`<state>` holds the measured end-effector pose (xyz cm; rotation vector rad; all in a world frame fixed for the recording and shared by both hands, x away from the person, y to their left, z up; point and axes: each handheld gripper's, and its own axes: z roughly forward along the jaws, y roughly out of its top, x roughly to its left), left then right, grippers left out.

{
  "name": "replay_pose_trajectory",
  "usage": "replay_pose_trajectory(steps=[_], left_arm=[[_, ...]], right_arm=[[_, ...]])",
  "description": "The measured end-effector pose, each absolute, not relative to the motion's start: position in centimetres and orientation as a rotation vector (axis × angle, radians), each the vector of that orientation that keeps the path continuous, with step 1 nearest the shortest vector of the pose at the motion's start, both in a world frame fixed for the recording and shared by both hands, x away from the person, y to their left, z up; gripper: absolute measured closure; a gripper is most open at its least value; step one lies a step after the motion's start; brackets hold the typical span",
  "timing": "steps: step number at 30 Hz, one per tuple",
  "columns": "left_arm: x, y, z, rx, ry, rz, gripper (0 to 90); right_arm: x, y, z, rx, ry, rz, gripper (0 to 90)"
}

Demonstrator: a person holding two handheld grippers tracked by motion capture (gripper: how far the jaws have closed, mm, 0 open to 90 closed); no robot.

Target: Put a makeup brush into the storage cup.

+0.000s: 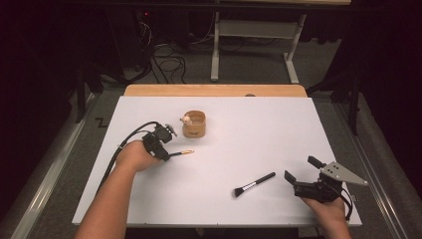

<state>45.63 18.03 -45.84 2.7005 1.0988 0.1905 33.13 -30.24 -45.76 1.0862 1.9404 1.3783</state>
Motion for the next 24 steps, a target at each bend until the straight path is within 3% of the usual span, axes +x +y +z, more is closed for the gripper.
replay_pose_trajectory(steps=[24], left_arm=[[45.59, 18.05, -45.91, 2.697, 1.073, 0.141, 75.3]], right_arm=[[33.13, -30.35, -45.72, 1.084, 1.930, 1.378, 0.5]])
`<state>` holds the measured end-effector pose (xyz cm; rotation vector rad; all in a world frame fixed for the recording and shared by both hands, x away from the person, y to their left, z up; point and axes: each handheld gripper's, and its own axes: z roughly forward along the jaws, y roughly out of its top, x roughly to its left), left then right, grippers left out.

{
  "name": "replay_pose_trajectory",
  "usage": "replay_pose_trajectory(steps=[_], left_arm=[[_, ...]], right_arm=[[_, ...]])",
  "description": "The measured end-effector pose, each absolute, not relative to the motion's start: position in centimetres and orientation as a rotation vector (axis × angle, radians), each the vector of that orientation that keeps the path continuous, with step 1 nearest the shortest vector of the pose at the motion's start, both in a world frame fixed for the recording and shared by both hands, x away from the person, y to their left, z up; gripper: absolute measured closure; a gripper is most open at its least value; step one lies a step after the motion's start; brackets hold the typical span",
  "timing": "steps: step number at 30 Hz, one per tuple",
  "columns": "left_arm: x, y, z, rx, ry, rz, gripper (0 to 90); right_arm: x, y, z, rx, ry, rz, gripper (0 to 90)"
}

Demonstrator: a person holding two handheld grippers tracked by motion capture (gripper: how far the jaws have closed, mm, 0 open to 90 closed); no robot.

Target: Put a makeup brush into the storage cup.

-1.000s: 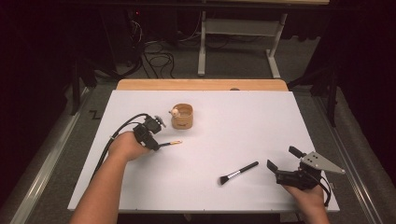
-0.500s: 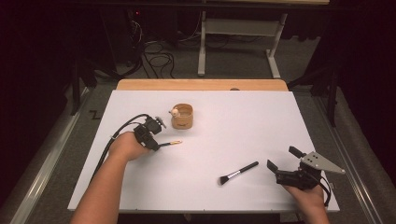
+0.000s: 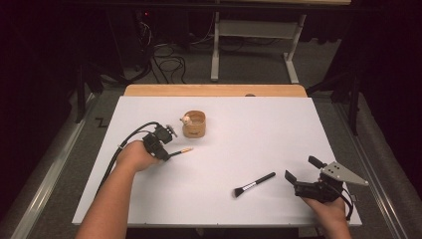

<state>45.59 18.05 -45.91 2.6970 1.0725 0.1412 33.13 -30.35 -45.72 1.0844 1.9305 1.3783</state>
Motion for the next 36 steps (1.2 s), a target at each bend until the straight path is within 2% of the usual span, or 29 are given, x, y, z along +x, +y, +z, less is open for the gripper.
replay_pose_trajectory(steps=[21, 36], left_arm=[[45.58, 17.95, -45.90, 2.691, 1.084, 0.114, 83.1], [45.40, 18.07, -45.92, 2.678, 1.083, 0.125, 83.9]], right_arm=[[33.05, -30.40, -45.71, 1.102, 1.927, 1.379, 0.6], [33.08, -30.54, -45.72, 1.095, 1.928, 1.376, 0.7]])
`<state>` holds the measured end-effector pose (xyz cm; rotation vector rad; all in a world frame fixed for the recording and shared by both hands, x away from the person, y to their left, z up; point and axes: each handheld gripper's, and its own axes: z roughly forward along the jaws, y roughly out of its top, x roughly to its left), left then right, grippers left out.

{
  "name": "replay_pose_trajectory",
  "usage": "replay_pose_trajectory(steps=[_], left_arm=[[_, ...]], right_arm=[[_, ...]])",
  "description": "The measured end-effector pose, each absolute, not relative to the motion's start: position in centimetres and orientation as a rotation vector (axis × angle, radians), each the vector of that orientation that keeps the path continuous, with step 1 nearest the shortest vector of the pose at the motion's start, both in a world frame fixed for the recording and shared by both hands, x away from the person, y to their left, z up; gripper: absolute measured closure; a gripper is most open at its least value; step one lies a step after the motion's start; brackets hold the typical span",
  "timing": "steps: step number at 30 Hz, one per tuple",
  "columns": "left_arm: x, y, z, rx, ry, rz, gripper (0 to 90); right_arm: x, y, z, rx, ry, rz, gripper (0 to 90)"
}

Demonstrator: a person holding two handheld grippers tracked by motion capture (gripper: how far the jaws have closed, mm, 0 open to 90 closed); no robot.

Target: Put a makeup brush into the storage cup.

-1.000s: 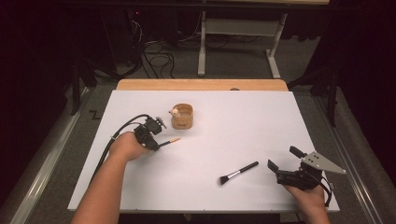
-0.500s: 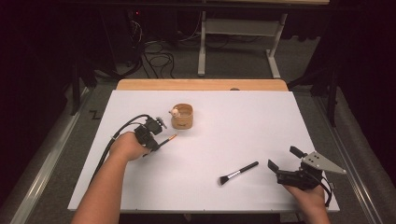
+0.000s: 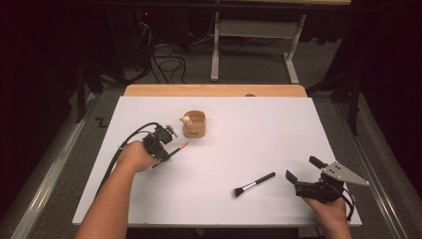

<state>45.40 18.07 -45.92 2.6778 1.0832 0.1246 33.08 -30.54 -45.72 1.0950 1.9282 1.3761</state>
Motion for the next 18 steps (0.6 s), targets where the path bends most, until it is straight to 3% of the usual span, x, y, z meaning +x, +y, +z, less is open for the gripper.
replay_pose_trajectory(steps=[18], left_arm=[[44.4, 18.6, -44.6, 2.620, 1.086, 0.145, 84.0]], right_arm=[[33.0, -30.5, -45.6, 1.086, 1.929, 1.377, 0.7]])
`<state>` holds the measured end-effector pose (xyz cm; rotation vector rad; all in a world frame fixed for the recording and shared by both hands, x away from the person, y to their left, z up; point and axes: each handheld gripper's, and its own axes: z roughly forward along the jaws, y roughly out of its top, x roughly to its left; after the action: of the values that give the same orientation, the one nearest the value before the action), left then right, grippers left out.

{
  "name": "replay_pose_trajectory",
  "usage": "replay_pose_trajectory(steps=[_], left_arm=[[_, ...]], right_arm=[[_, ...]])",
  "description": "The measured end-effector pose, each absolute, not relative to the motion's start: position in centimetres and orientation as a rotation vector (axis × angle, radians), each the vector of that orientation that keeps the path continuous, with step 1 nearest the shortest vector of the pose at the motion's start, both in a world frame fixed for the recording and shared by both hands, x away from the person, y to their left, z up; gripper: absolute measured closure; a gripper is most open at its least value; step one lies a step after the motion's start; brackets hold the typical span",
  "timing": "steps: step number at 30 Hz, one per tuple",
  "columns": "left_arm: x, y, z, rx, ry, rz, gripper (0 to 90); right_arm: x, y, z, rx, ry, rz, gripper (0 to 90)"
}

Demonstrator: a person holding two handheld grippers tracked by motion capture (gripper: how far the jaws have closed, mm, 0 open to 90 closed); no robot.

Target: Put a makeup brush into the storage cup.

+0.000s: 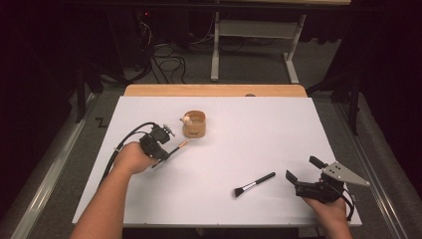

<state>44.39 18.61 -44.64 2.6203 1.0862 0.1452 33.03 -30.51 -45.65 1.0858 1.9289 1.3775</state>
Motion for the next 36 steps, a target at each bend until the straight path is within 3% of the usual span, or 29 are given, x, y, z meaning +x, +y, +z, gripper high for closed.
replay_pose_trajectory(steps=[21, 36], left_arm=[[41.5, 20.1, -43.9, 2.469, 1.140, 0.173, 83.9], [39.8, 20.7, -43.8, 2.327, 1.203, 0.270, 83.9]], right_arm=[[32.9, -30.4, -45.5, 1.083, 1.921, 1.372, 0.7], [32.8, -30.5, -45.4, 1.079, 1.919, 1.372, 0.7]])
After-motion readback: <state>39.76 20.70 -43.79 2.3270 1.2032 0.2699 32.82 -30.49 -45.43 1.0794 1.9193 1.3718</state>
